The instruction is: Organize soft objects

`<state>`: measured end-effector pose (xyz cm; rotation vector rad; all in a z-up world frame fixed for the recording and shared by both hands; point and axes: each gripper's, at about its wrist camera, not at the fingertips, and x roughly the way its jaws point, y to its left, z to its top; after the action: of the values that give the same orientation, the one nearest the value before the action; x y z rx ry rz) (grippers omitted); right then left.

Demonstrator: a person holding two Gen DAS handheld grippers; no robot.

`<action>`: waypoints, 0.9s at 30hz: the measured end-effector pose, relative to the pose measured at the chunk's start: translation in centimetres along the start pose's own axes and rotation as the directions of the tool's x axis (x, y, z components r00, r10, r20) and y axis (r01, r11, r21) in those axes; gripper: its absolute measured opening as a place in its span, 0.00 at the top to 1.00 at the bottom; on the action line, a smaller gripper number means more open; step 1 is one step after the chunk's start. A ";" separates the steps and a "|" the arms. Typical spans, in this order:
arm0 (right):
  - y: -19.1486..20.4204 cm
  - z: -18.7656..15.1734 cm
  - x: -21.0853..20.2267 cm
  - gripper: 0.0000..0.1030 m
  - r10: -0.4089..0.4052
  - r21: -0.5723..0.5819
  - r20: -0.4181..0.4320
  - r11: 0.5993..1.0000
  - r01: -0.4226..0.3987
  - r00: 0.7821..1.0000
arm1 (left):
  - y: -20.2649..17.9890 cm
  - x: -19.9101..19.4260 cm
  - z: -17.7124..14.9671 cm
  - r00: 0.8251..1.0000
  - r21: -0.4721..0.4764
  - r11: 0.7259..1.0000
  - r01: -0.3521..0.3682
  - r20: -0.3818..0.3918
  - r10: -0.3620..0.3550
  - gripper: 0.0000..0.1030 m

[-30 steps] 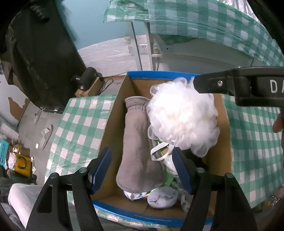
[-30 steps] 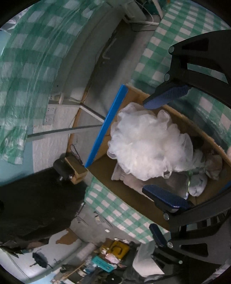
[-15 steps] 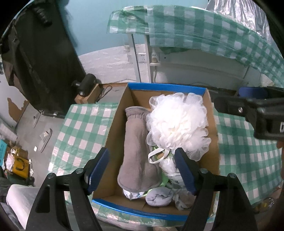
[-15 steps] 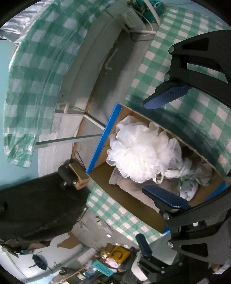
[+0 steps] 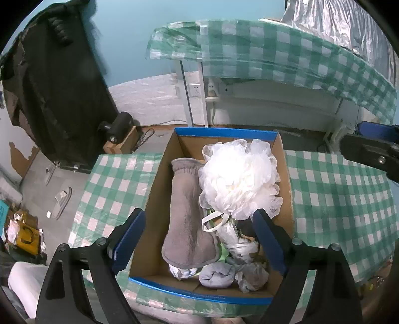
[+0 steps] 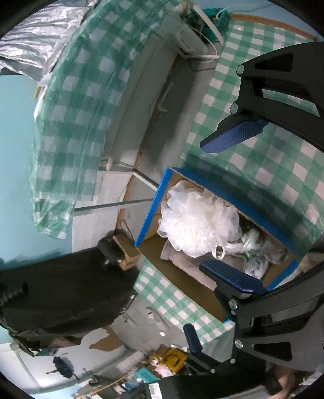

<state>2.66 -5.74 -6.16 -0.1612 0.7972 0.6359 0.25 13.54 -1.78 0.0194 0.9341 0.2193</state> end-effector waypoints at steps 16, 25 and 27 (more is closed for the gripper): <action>-0.8 -2.7 -3.7 0.16 -0.034 0.000 0.085 0.999 0.034 0.996 | -1.4 -2.5 0.5 0.995 0.019 0.998 0.054 0.081 -0.055 0.04; -2.6 -3.3 -4.1 0.16 -0.043 0.031 0.089 0.999 0.040 0.995 | -3.3 -3.2 1.0 0.993 0.053 0.998 0.041 0.111 -0.047 0.03; -2.9 -3.5 -4.2 0.16 -0.045 0.038 0.088 0.998 0.042 0.995 | -3.7 -3.1 1.1 0.993 0.058 0.998 0.033 0.110 -0.039 0.03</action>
<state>0.00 -11.31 -5.94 -0.1166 0.7172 0.5837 -0.04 9.43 0.94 0.0653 0.8284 0.1569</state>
